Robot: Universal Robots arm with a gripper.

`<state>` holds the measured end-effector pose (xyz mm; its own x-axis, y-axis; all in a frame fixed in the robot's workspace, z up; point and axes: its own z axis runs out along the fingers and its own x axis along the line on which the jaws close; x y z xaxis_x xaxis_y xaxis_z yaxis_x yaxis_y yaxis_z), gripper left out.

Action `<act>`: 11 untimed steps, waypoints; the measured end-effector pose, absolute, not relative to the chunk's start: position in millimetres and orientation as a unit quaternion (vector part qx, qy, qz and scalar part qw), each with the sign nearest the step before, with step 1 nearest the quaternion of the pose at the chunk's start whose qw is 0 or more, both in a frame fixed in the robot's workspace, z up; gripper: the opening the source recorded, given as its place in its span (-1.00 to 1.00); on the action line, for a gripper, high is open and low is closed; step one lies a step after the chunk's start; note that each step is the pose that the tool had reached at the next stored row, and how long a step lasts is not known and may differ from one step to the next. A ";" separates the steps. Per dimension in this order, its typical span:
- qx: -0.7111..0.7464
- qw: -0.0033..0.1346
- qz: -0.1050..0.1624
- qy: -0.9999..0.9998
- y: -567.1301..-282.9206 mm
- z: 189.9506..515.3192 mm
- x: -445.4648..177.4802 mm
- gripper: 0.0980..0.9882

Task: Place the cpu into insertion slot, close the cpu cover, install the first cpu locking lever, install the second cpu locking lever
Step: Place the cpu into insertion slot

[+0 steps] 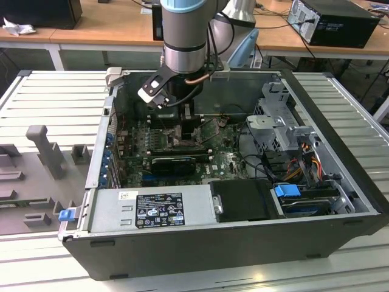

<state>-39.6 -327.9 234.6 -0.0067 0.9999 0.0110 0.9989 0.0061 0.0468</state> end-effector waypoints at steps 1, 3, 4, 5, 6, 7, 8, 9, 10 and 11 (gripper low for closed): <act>0.705 0.013 0.020 0.709 -327.6 232.9 -39.8 -0.03; 0.705 0.013 0.020 0.709 -327.3 229.4 -40.3 -0.03; 0.705 0.013 0.020 0.709 -327.1 227.9 -40.6 -0.03; 0.705 0.013 0.020 0.709 -326.6 225.7 -41.1 -0.03; 0.705 0.013 0.020 0.709 -326.2 224.4 -41.6 -0.03; 0.705 0.013 0.020 0.709 -325.9 223.2 -42.2 -0.03; 0.705 0.013 0.020 0.709 -325.7 221.9 -42.7 -0.03; 0.705 0.012 0.020 0.709 -325.4 220.8 -43.1 -0.03; 0.705 0.012 0.021 0.709 -324.9 219.2 -43.3 -0.03; 0.705 0.012 0.021 0.709 -324.2 217.1 -43.3 -0.03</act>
